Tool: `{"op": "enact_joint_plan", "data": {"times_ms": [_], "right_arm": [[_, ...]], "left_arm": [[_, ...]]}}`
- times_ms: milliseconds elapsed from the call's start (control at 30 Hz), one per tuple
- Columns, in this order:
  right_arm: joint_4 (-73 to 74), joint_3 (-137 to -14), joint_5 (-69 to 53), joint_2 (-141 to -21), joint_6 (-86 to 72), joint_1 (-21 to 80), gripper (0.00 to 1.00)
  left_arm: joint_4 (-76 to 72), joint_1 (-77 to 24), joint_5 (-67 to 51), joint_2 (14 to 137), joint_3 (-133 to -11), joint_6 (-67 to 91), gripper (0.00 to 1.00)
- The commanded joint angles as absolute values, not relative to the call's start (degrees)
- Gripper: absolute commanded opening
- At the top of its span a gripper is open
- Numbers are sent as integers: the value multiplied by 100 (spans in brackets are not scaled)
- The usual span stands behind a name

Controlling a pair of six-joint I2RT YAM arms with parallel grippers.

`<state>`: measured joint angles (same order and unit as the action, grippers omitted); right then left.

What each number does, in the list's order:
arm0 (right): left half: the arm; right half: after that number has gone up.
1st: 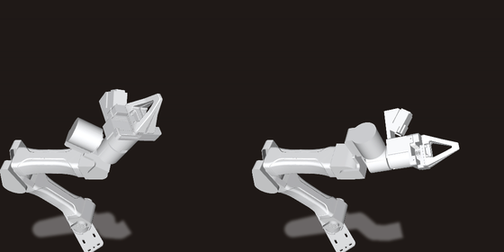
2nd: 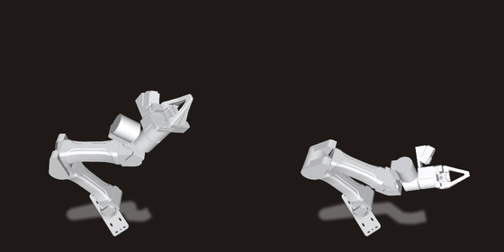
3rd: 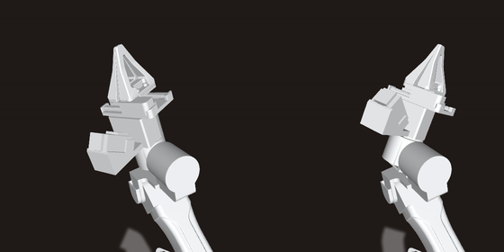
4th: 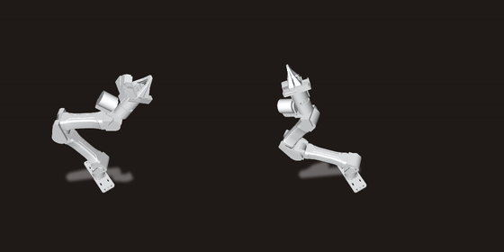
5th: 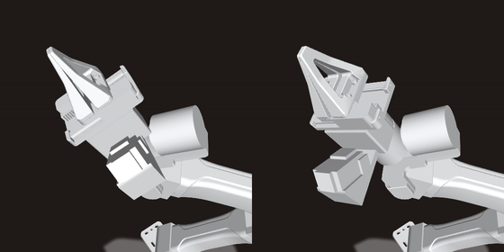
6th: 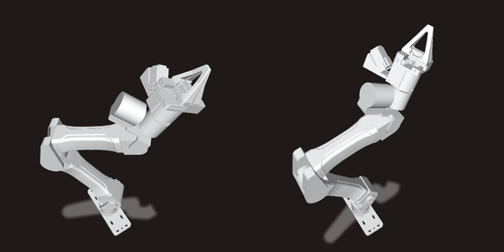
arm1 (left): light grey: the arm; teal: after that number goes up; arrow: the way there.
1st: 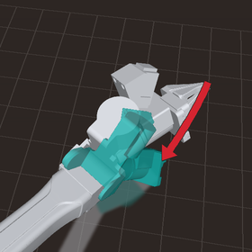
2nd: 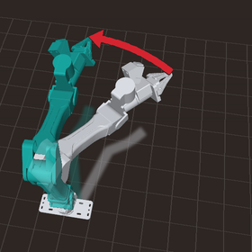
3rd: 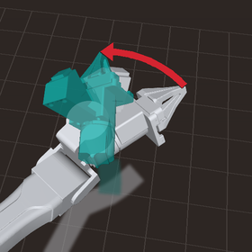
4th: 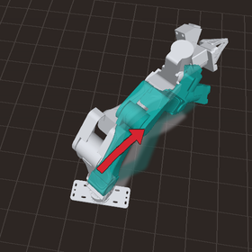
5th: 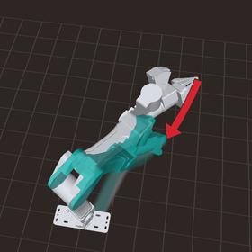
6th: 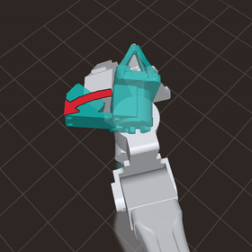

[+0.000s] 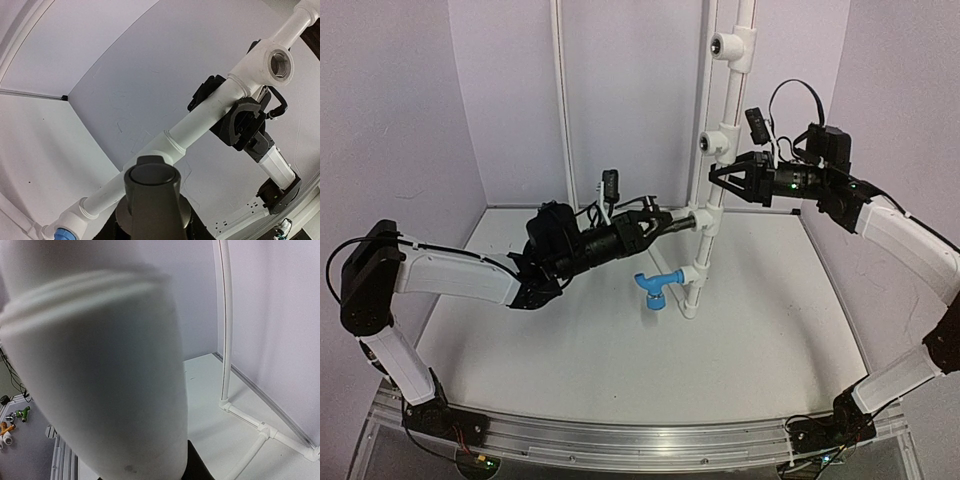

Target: Install the water faucets

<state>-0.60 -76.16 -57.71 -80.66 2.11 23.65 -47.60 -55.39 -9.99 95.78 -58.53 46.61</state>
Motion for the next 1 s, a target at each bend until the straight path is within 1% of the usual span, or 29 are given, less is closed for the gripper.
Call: {"op": "enact_joint_plan", "data": {"times_ms": [0,167,533,767,967], "right_arm": [[90,-7675,-5915,-8000,-672,2473,0],[105,-7672,-5981,-7981,-643,2470,0],[302,-7718,-6077,-7947,-525,2472,0],[821,-7921,-6114,-7946,-221,2476,0],[1164,-8028,-6141,-7966,-5,2471,0]], "left_arm": [[-4714,-5730,-1233,9518,-6154,3940,0],[-4539,-5739,-1474,9482,-6214,3211,0],[-3957,-5738,-1704,9450,-6286,1047,0],[-3131,-5735,-1666,9338,-6407,-1138,0],[-2721,-5731,-1570,9243,-6381,-2419,0]]}}
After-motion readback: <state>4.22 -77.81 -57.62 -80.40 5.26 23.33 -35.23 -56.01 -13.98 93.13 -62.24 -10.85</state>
